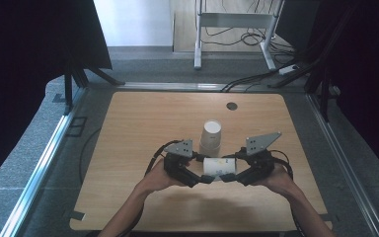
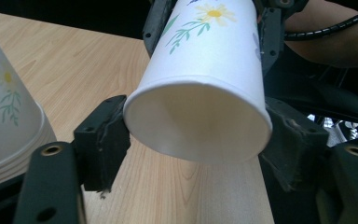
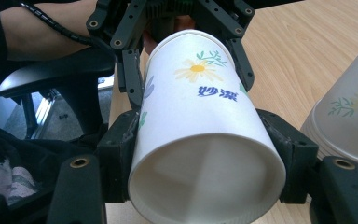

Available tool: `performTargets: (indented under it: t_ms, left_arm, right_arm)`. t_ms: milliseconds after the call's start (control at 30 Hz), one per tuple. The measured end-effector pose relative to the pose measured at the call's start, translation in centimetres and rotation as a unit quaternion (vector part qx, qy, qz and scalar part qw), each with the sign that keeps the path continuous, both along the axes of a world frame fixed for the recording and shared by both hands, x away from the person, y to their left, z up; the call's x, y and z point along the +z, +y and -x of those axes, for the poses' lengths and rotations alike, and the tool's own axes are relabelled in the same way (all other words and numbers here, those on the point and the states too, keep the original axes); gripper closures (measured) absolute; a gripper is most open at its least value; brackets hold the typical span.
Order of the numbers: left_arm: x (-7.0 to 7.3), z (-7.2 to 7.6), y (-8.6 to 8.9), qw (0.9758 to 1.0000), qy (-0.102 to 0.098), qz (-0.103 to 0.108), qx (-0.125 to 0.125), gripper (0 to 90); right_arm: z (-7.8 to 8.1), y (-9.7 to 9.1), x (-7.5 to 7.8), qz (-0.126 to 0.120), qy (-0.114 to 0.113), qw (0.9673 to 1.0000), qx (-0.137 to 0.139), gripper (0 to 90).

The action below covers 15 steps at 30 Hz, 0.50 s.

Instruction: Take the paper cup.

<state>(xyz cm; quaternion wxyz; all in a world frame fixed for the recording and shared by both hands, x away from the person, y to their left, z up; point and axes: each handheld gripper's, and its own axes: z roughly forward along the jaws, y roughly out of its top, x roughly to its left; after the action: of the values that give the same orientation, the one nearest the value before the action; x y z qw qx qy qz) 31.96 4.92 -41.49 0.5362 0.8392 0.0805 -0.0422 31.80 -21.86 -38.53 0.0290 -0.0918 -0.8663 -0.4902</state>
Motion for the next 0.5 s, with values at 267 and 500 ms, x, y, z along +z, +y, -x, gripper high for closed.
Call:
performTargets:
  t_ms: [267,500]
  left_arm:
    - [-0.09,0.02,0.16,1.0,-0.004,-0.003,-0.004,33.0]
    - [0.04,-0.01,0.26,0.9999,-0.009,-0.009,-0.002,35.7]
  right_arm:
    - [-0.26,0.03,-0.08,0.006,0.008,0.9999,0.005,36.4]
    - [-0.53,0.27,-0.2,0.025,0.012,0.9996,0.003,33.2]
